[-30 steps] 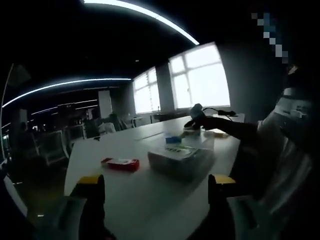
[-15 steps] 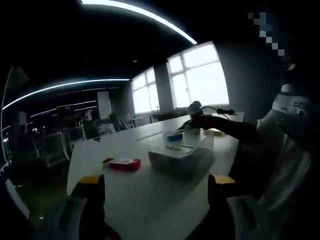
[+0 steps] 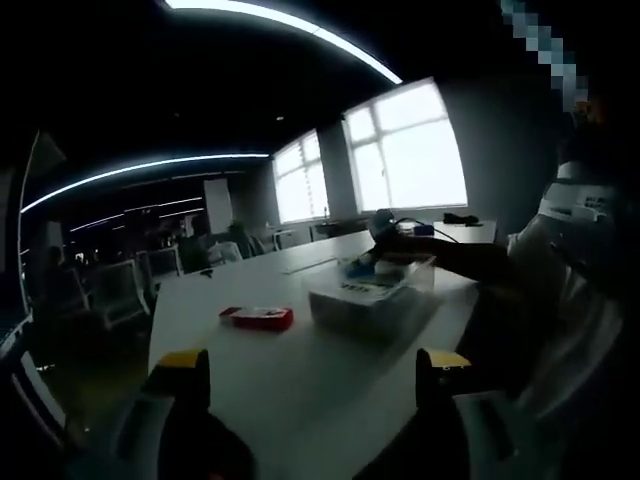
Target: Arrange the small medicine boxes into an aligned row inside the storage area until every box is upright, visible, and separated from the surrounding clutter.
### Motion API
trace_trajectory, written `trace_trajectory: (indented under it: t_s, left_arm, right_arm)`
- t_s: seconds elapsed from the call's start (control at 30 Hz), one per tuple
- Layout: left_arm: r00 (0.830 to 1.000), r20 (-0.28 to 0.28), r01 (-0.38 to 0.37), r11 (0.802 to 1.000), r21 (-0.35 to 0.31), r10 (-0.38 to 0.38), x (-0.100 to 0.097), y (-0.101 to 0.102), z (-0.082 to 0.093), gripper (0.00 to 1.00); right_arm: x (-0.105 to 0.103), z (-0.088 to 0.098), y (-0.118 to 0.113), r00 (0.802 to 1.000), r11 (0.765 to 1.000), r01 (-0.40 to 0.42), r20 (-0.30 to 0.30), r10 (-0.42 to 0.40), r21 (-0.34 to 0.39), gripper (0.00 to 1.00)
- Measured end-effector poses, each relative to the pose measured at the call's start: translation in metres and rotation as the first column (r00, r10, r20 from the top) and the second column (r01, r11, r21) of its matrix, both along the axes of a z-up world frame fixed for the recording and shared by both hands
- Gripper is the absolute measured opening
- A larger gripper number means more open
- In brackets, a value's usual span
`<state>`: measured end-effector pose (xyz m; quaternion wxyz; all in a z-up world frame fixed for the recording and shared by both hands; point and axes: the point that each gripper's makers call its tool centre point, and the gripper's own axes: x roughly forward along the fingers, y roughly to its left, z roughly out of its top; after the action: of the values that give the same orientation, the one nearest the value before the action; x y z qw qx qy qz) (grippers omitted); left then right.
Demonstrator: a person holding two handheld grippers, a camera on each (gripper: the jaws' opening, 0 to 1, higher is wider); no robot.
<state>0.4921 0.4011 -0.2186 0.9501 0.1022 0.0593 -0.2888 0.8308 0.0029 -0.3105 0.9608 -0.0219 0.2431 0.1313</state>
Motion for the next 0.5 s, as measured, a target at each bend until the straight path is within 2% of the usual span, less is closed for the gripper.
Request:
trace_trajectory:
  t_s: [0.3,0.5]
  left_arm:
    - [1.0,-0.007,-0.015,1.0,-0.004,0.015,0.0,0.0047,-0.0039,0.84]
    - [1.0,-0.011,-0.026,1.0,-0.001,0.025,0.0025,0.0069,-0.0061,0.84]
  right_arm:
    - [0.0041,-0.0049,-0.009,1.0,1.0,-0.009,0.001,0.009,-0.03,0.83]
    - [0.0041,-0.0052,-0.0095,1.0,0.999,-0.023,0.011,0.023,-0.029,0.83]
